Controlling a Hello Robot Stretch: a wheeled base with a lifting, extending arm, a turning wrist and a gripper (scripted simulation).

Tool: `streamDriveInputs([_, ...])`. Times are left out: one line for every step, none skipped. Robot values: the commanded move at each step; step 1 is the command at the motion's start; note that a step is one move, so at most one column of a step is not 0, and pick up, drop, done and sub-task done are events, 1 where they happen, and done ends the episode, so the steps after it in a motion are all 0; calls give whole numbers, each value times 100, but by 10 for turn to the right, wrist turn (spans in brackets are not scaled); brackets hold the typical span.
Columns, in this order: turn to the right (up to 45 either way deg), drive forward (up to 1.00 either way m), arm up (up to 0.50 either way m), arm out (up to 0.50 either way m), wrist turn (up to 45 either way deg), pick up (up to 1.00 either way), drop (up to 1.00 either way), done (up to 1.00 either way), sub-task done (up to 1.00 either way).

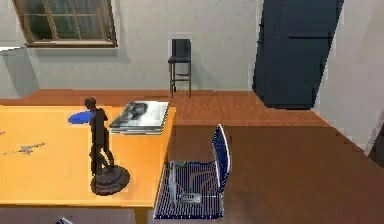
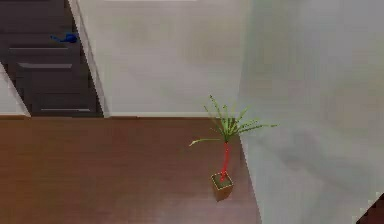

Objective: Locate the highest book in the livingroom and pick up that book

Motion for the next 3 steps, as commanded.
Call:
streamDriveInputs([-450,0,0,0,0,0,0,0,0])
streamDriveInputs([450,0,0,0,0,0,0,0,0])
streamDriveInputs([450,0,0,0,0,0,0,0,0])
